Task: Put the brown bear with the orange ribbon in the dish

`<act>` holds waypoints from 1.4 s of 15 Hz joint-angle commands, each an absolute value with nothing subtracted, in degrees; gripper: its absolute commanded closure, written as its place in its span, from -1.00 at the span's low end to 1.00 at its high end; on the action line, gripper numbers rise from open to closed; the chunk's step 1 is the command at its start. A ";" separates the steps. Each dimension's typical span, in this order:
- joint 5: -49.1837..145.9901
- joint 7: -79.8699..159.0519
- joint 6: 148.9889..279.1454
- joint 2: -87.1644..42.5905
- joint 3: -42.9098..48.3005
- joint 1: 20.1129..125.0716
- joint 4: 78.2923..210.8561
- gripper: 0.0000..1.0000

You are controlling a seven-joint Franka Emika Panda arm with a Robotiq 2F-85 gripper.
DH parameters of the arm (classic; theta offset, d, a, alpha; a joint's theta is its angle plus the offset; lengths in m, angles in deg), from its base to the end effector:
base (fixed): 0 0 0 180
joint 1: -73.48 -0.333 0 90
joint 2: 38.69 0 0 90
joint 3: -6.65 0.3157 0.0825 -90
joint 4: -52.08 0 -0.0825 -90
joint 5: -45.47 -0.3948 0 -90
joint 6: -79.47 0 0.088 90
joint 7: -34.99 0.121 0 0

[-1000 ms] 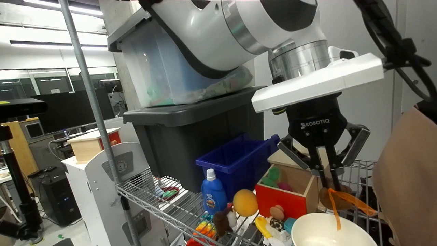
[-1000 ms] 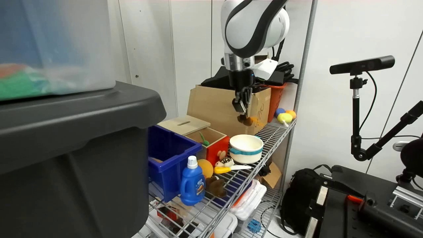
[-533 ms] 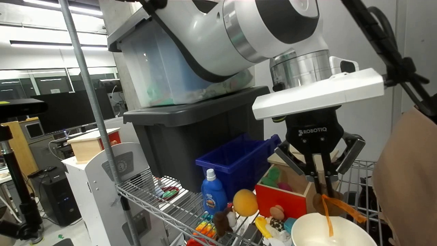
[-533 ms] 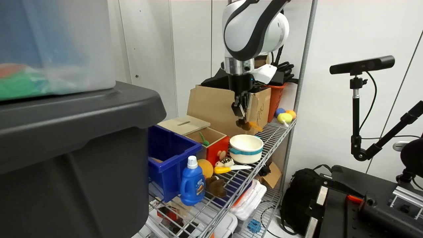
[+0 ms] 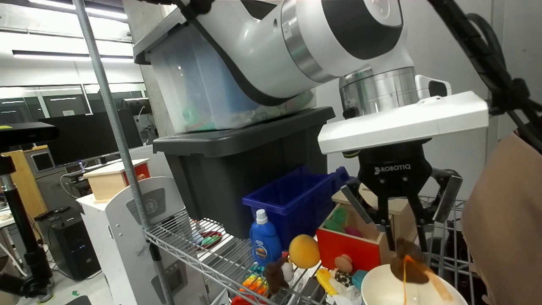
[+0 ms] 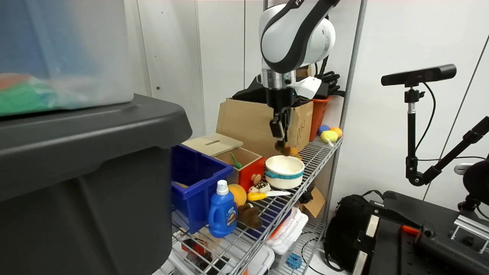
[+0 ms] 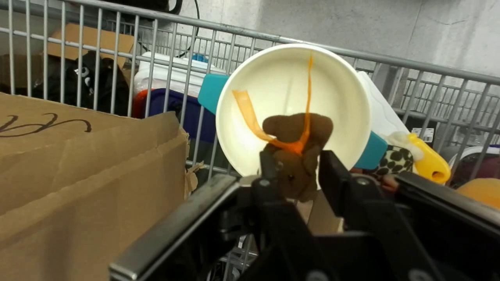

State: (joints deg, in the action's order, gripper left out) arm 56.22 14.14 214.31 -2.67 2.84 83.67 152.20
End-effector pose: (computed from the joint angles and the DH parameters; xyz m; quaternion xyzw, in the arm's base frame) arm 0.6509 -0.1638 0.1906 0.9875 0.1321 -0.0365 0.0779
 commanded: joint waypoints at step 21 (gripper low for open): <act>54.75 13.58 211.36 -5.28 5.04 83.64 155.72 -1.00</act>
